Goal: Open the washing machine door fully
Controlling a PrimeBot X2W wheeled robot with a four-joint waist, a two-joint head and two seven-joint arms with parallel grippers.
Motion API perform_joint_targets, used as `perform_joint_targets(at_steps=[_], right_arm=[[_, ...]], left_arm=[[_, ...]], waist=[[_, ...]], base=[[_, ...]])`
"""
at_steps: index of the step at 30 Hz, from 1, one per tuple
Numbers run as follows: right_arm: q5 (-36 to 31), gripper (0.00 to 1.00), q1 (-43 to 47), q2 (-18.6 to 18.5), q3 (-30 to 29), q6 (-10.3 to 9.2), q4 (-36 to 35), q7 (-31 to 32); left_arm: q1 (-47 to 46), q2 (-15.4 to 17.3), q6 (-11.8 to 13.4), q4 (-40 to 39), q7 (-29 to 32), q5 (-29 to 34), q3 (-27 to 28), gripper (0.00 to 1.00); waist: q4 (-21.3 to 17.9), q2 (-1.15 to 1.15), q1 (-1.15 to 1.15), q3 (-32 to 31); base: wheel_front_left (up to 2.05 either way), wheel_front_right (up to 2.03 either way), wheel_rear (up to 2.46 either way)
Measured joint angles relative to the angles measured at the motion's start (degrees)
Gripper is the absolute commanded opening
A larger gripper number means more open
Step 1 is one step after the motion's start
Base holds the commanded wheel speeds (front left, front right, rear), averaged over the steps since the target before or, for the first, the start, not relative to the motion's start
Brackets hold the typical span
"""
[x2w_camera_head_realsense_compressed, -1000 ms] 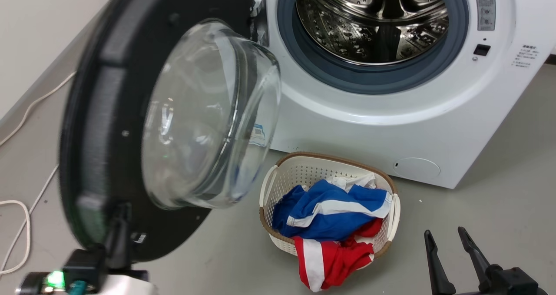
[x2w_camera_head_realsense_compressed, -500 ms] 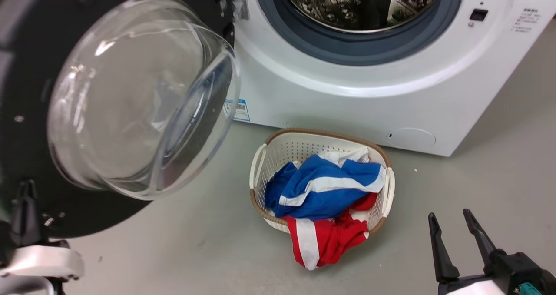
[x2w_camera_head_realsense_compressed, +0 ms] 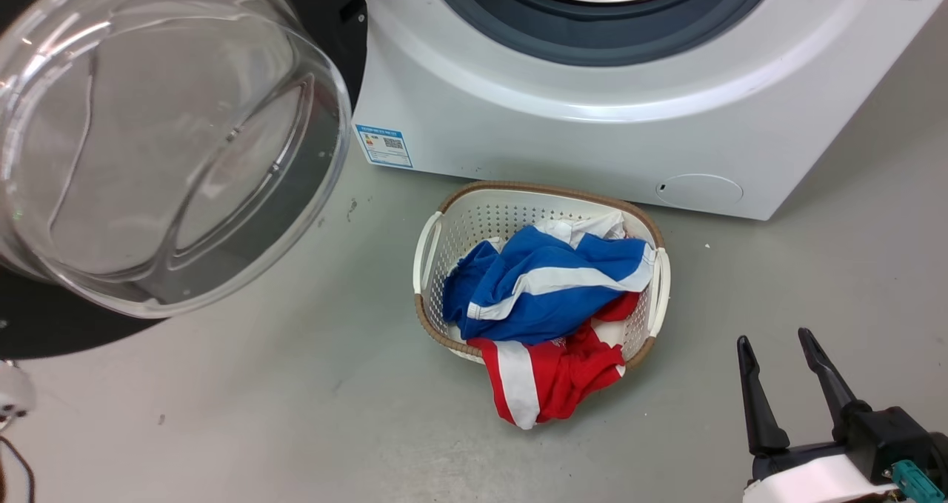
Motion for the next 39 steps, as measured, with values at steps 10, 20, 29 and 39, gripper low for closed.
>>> perform_joint_targets(at_steps=[10,20,29,39], right_arm=[[-0.4,1.00,-1.0,0.0,-0.3,0.00,0.0,0.0],[0.1,1.00,-1.0,0.0,-0.4,0.00,0.5,0.0],[2.1,1.00,1.3,0.0,-0.3,0.00,0.6,0.0],[3.2,1.00,4.2,0.0,-0.4,0.00,-0.9,0.0]], left_arm=[[-6.1,3.6,-2.4,11.1,0.1,-2.7,1.9,0.00],[-8.6,4.0,-5.1,19.0,-0.3,-2.1,1.7,0.00],[-2.8,0.9,-6.4,7.9,-0.5,4.2,5.0,0.00],[2.7,-6.9,-8.0,-11.4,-0.5,9.7,1.7,0.00]], waist=[[-1.3,0.00,0.00,1.6],[-2.0,0.00,0.00,-0.2],[-2.5,0.00,0.00,-5.9],[-3.2,0.00,-0.01,-11.8]], base=[[0.00,0.00,0.00],[0.00,0.00,0.00],[0.00,0.00,0.00],[0.00,0.00,0.00]])
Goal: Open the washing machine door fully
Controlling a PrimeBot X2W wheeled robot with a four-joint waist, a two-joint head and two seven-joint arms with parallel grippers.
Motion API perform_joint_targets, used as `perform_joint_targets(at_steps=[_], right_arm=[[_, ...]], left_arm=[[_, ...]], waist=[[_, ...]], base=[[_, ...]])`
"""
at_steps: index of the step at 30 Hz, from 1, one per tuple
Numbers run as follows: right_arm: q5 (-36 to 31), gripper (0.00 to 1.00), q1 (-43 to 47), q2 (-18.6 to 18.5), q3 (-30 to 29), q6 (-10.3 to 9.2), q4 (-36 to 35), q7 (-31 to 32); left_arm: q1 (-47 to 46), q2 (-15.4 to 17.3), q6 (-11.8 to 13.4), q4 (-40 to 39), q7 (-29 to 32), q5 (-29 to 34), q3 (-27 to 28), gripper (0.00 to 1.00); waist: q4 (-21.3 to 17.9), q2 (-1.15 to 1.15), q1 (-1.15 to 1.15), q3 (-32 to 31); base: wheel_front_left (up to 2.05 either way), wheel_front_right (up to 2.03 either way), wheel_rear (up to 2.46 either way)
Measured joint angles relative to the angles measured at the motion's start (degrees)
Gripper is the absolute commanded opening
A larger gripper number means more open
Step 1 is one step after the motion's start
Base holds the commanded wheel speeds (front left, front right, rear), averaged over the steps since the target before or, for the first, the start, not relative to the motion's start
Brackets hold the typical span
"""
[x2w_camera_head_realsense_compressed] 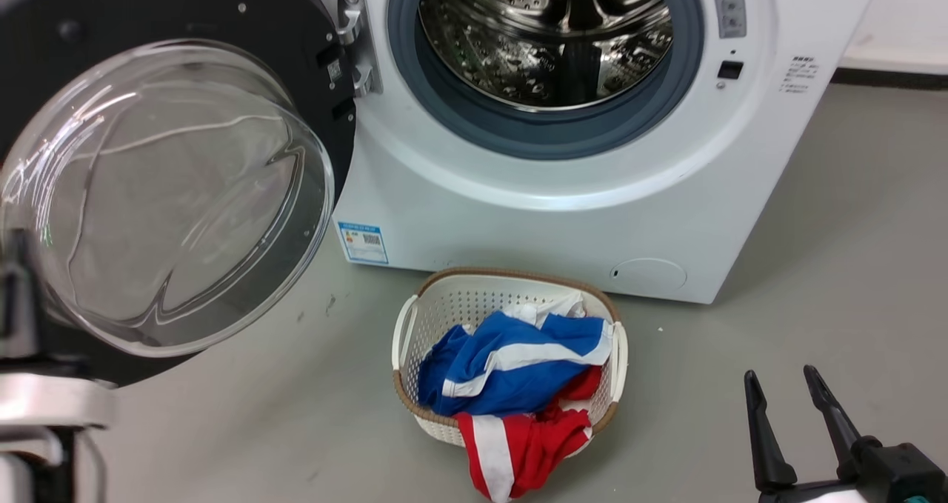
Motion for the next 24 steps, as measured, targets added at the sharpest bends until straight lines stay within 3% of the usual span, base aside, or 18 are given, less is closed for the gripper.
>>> perform_joint_targets(at_steps=[1,2,3,4,5,15,24], right_arm=[[0.1,1.00,0.3,0.0,0.1,0.00,-0.1,0.0],[0.1,1.00,0.5,0.0,0.2,0.00,-0.3,0.0],[0.2,1.00,0.6,0.0,0.2,0.00,-0.5,0.0],[0.2,1.00,0.6,0.0,0.2,0.00,-0.7,0.0],[0.2,1.00,0.7,0.0,0.2,0.00,-1.0,0.0],[0.4,1.00,1.4,0.0,0.4,0.00,-5.0,0.0],[0.5,1.00,1.5,0.0,1.2,0.00,-8.4,0.0]], left_arm=[[0.7,-1.0,-0.1,-1.2,0.0,0.2,-1.1,0.00],[1.6,-1.7,-0.4,-2.2,0.0,0.7,-2.2,0.12],[2.3,-2.3,-0.4,-3.2,0.0,1.3,-3.3,0.30],[2.7,-3.1,-0.1,-4.3,0.0,1.9,-4.4,0.51],[3.1,-4.1,0.2,-5.5,0.0,2.4,-5.4,1.00],[7.6,-11.9,2.4,-9.6,0.5,2.9,-12.3,1.00],[10.7,-15.6,5.9,-6.9,0.2,6.2,-14.9,1.00]], waist=[[-0.1,0.00,0.00,-0.4],[-0.4,0.00,0.00,-0.8],[-0.6,0.00,0.00,-1.2],[-0.9,0.00,0.00,-1.5],[-1.1,0.00,0.00,-1.9],[-4.0,0.00,0.00,-3.0],[-6.2,0.00,0.00,-2.7]], base=[[0.00,0.00,0.00],[0.00,0.00,0.00],[0.00,0.00,0.00],[0.00,0.00,0.00],[0.00,0.00,0.00],[0.00,0.00,0.00],[0.00,0.00,0.00]])
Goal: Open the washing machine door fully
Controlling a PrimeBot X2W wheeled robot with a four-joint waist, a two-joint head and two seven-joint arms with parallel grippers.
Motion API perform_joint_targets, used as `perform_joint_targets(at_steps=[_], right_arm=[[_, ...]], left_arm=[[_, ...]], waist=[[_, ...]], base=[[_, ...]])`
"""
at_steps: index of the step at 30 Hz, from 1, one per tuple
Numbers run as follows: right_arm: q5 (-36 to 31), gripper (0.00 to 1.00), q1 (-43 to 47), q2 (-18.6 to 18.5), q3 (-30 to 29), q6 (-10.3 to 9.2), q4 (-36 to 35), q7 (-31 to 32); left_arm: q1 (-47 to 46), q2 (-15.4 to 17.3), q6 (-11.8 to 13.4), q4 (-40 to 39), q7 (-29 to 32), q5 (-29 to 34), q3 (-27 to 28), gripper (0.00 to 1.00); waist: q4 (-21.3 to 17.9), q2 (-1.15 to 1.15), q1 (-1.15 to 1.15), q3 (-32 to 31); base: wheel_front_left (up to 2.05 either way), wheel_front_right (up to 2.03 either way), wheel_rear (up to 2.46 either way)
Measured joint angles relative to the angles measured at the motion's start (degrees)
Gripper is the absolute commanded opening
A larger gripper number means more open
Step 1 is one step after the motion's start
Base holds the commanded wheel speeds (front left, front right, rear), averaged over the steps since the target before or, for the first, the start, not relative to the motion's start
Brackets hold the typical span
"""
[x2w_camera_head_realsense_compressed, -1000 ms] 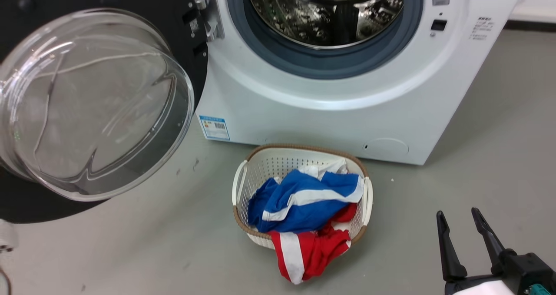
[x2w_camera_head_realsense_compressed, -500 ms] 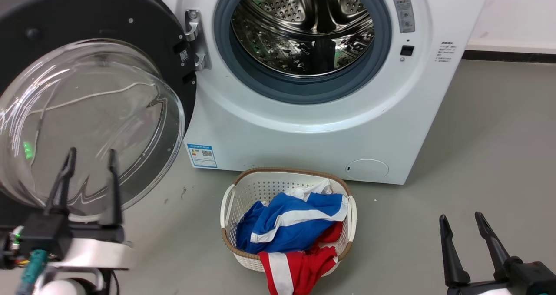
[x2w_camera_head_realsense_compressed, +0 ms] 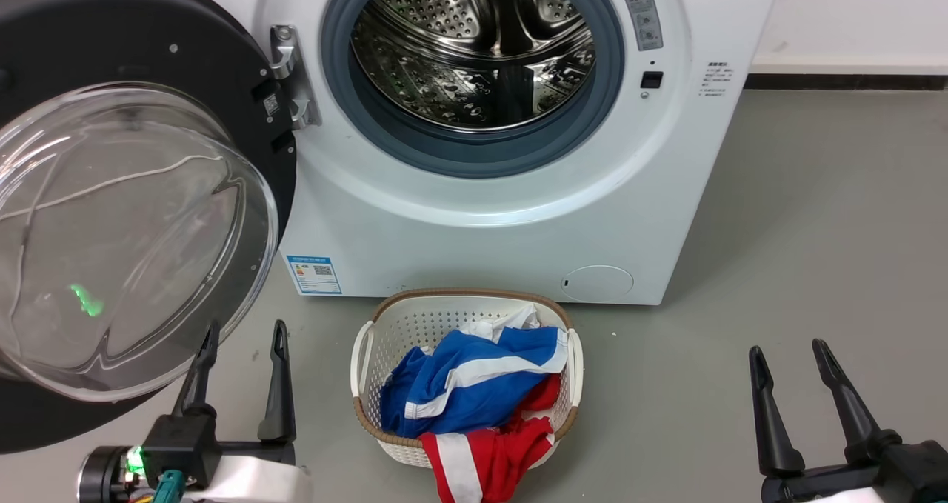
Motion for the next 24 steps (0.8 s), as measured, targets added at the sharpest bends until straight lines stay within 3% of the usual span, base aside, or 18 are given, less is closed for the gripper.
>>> perform_joint_targets(at_steps=[8,24], right_arm=[[0.5,1.00,1.5,0.0,0.1,0.00,-0.5,0.0],[1.9,1.00,2.8,0.0,-0.1,0.00,2.3,0.0]], left_arm=[[2.1,-1.8,1.0,0.8,-0.1,1.2,0.6,1.00],[3.8,-3.4,-1.1,2.5,-0.2,2.1,0.8,1.00]], waist=[[-0.8,0.00,0.00,-0.1],[-0.8,0.00,0.00,-1.1]], base=[[0.00,0.00,0.00],[0.00,0.00,0.00]])
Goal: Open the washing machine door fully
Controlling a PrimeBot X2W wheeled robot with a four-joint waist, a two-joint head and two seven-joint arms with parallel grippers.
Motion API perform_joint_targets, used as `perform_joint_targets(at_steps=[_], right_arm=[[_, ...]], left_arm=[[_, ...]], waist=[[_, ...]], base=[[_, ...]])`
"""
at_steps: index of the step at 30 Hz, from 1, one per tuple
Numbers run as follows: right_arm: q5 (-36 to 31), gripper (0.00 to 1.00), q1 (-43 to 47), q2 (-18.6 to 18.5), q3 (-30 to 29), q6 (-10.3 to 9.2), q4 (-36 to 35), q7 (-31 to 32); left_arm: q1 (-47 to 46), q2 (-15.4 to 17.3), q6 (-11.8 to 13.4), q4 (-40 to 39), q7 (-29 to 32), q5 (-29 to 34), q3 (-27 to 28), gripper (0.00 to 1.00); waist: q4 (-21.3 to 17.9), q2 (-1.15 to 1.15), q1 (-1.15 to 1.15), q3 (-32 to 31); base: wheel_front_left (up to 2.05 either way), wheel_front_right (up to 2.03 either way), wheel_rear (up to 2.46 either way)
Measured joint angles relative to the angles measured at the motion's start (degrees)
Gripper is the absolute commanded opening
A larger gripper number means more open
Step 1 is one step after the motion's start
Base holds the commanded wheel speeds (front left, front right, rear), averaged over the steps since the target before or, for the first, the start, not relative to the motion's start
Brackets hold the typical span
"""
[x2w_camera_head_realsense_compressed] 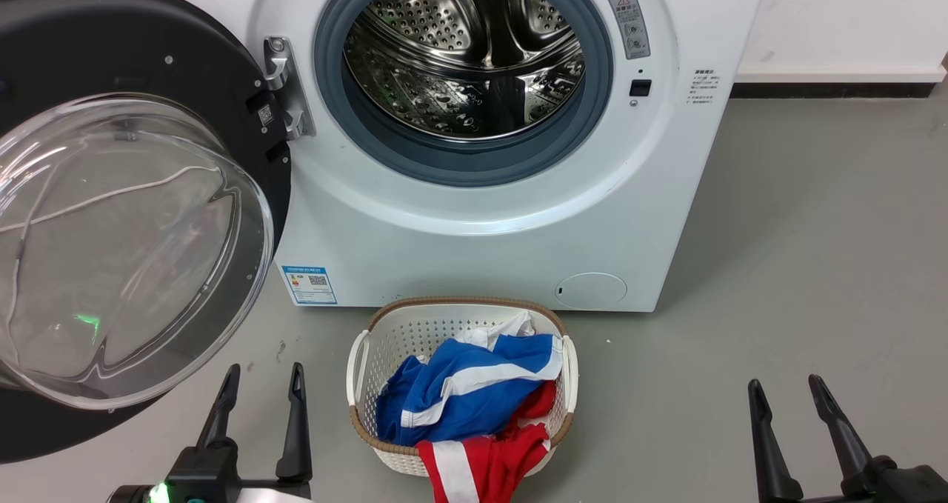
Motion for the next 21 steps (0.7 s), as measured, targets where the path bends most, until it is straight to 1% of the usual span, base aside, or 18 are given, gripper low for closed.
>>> perform_joint_targets(at_steps=[6,7,11,21], right_arm=[[0.3,1.00,0.1,0.0,0.2,0.00,0.5,0.0],[0.3,0.00,0.1,0.0,0.2,0.00,1.0,0.1],[0.9,0.00,0.2,0.0,0.3,0.00,2.9,0.4],[12.9,0.00,-0.9,-0.3,0.6,0.00,4.7,2.3]], left_arm=[[0.2,-0.2,0.5,0.6,0.0,0.8,0.6,1.00],[0.2,-0.3,0.4,1.2,0.0,0.8,0.5,0.00],[0.9,-0.6,0.3,3.4,0.6,0.3,0.5,0.00],[-0.1,-0.8,-0.7,5.0,3.4,-11.2,1.5,0.00]], waist=[[-0.2,0.00,0.00,-0.2],[-0.2,0.00,0.00,-0.2],[-0.2,0.00,0.00,-0.2],[-0.2,0.00,0.00,-0.1]], base=[[0.00,0.00,0.00],[0.00,0.00,0.00],[0.00,0.00,0.00],[0.00,0.00,0.00]])
